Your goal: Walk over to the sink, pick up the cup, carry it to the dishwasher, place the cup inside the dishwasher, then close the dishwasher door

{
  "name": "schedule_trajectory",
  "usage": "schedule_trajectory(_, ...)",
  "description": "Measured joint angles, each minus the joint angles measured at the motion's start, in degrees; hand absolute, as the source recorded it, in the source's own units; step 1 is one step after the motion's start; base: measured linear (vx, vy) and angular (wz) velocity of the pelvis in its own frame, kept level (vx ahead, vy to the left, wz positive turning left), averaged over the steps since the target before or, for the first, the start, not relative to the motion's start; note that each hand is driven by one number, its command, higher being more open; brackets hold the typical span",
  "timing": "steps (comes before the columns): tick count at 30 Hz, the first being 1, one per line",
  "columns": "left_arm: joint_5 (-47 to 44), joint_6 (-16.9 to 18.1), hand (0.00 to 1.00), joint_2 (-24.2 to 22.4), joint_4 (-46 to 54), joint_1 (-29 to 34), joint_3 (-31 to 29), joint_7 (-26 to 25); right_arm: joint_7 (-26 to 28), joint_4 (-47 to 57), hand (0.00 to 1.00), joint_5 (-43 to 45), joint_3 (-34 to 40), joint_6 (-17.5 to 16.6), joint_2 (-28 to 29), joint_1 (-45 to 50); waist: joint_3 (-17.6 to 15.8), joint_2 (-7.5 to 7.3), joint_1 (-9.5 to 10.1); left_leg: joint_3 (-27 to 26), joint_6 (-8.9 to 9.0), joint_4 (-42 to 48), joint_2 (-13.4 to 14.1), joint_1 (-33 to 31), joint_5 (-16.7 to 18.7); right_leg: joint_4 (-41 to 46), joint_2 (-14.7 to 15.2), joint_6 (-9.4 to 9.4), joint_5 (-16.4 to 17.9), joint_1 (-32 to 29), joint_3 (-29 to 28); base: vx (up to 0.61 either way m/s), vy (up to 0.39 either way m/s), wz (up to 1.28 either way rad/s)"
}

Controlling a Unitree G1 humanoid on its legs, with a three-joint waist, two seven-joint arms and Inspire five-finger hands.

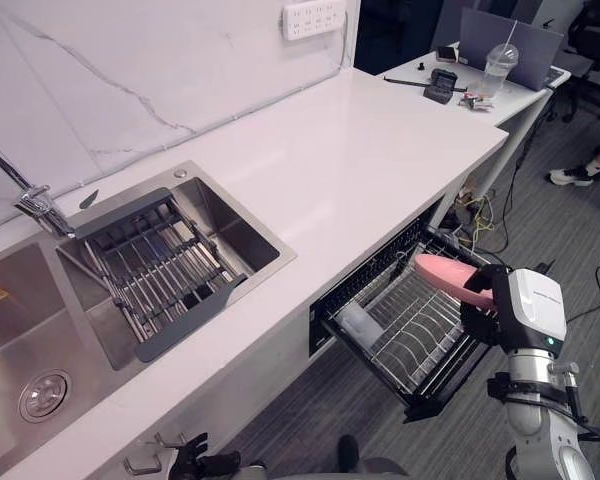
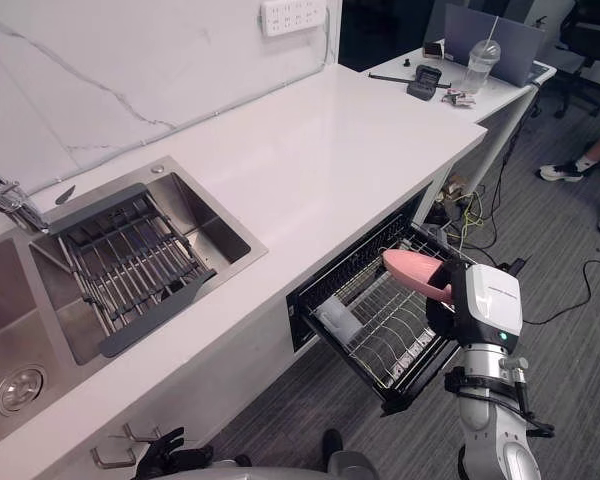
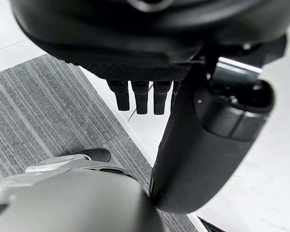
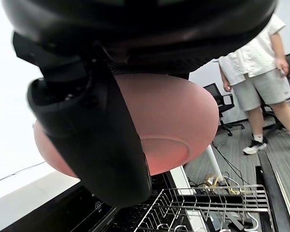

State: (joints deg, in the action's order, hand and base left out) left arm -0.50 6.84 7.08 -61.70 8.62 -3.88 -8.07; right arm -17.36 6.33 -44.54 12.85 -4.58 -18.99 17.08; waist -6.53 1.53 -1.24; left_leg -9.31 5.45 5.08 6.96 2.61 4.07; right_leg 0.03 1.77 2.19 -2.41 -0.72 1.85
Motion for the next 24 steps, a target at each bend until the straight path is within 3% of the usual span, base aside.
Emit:
schedule_trajectory(9, 1.74, 1.63, 0.90, -0.42, 0.46, -0.22, 3.02, 1.98, -0.21, -11.26, 0.30, 5.85, 4.60, 0.31, 0.25, -2.00, -1.30, 3.06, -0.01, 1.09, -0.94, -1.64, -1.76, -0.80, -0.87, -2.61, 1.38, 0.76, -1.27, 0.60, 1.34, -0.03, 0.026, 0.08)
schedule_trajectory(14, 1.75, 2.55, 0.90, -1.51, 1.70, -1.67, 4.28, 2.09, -0.80, -15.59, 0.30, 9.70, 4.89, 2.04, -3.34, -8.00, -5.84, 5.50, -0.27, 1.56, -1.29, -1.25, -2.11, -3.28, -1.84, -0.33, 1.90, 0.85, -0.98, -2.67, 1.79, -0.03, 0.004, 0.06)
schedule_trajectory(17, 1.53, 3.09, 0.90, -2.39, 3.48, -2.69, 4.33, 1.90, -1.26, -16.63, 0.30, 11.21, 4.79, 2.15, -4.32, -13.31, -8.62, 6.90, 0.37, 1.94, -1.13, -0.48, -1.97, -5.65, -2.45, 5.23, 2.38, 0.62, 1.35, -7.11, 2.15, -0.05, -0.017, 0.09)
schedule_trajectory(24, -0.74, 3.60, 0.90, -2.05, 5.38, -4.15, 4.39, 0.60, -2.72, -17.35, 0.30, 13.71, 2.49, 2.81, -5.21, -20.01, -11.44, 5.53, 2.11, 2.43, -0.99, 1.39, -2.29, -9.08, -2.68, 16.17, 3.69, -0.03, 6.54, -14.44, 2.49, -0.04, -0.045, 0.08)
